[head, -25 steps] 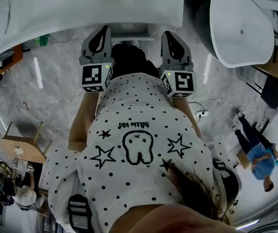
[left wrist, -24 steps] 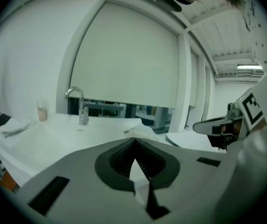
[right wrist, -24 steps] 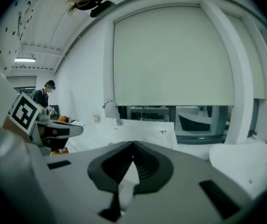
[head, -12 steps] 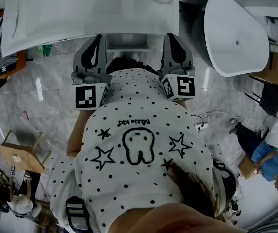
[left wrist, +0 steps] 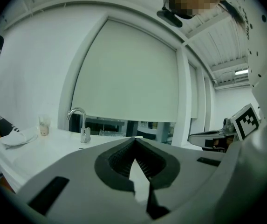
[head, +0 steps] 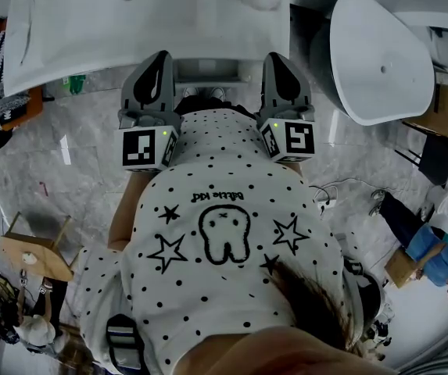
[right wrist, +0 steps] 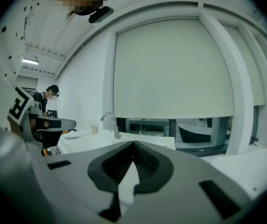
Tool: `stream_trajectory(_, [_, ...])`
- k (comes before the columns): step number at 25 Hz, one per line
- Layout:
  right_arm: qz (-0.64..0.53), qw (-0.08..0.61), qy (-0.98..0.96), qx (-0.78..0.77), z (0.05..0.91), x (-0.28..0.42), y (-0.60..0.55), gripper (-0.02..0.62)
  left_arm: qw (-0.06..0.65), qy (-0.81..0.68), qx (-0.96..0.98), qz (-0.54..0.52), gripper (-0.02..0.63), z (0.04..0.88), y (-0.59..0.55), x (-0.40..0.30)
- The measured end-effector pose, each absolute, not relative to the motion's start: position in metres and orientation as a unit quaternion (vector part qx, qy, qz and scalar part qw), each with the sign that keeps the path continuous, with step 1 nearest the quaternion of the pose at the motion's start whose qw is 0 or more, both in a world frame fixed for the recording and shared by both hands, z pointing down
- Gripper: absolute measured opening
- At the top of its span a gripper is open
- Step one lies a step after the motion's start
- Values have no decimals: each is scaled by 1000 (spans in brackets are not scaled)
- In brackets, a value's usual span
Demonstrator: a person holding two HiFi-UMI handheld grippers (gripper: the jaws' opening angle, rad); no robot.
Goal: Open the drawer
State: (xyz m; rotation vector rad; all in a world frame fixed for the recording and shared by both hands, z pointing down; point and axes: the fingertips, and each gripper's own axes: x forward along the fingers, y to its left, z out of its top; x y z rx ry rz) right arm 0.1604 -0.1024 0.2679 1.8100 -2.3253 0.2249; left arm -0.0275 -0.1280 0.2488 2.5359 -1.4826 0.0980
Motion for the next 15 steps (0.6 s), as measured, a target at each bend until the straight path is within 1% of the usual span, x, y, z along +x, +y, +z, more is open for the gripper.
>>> stream_trajectory(15, [67,104,-781,612,255,170,-110,14,121,-502,856,27,0,247,-140,-18])
